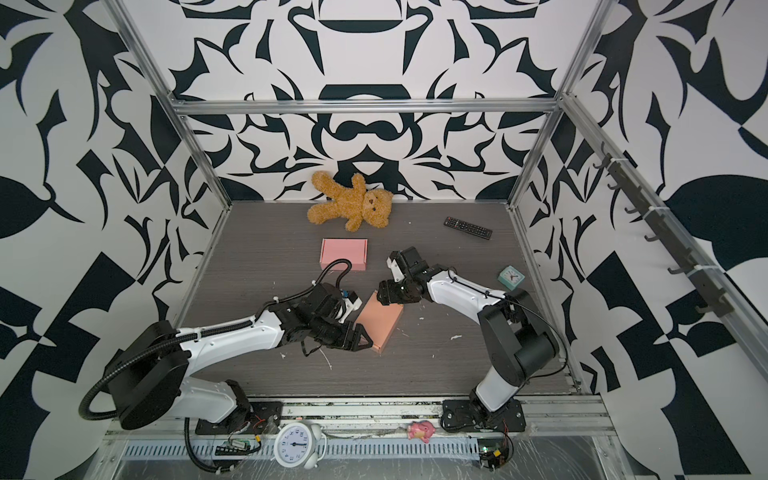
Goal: Fold the paper box
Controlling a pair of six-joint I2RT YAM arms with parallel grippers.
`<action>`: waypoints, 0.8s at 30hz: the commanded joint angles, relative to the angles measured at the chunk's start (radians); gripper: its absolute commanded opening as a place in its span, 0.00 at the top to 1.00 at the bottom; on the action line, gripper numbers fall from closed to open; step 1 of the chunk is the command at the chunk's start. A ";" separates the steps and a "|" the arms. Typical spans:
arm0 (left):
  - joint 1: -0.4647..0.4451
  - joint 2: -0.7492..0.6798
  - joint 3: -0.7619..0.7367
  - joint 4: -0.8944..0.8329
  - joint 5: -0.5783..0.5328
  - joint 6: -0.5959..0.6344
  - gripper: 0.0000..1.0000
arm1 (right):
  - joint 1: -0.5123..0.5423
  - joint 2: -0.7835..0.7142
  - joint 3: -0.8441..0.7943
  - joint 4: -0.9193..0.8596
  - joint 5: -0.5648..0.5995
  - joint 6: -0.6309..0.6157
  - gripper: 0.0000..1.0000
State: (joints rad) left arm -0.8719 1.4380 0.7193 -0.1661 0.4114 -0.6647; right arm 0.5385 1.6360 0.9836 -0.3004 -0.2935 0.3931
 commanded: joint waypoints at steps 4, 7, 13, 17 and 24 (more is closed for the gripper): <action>0.005 0.056 0.002 0.072 -0.002 -0.021 0.24 | 0.002 -0.007 0.003 0.038 -0.071 0.010 0.28; 0.024 0.060 0.002 0.086 -0.005 -0.019 0.24 | 0.002 -0.016 -0.018 0.043 -0.079 0.016 0.29; 0.075 0.071 -0.003 0.108 0.007 -0.007 0.24 | 0.002 -0.069 -0.096 0.058 -0.085 0.039 0.31; 0.102 0.081 0.001 0.111 0.015 0.007 0.24 | 0.003 -0.133 -0.163 0.077 -0.089 0.071 0.32; 0.142 0.098 0.021 0.109 0.024 0.036 0.24 | 0.010 -0.233 -0.278 0.127 -0.115 0.149 0.33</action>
State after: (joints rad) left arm -0.7433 1.5227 0.7200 -0.0860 0.4156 -0.6540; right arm 0.5354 1.4475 0.7368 -0.2031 -0.3641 0.4919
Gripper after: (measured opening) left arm 0.760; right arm 0.674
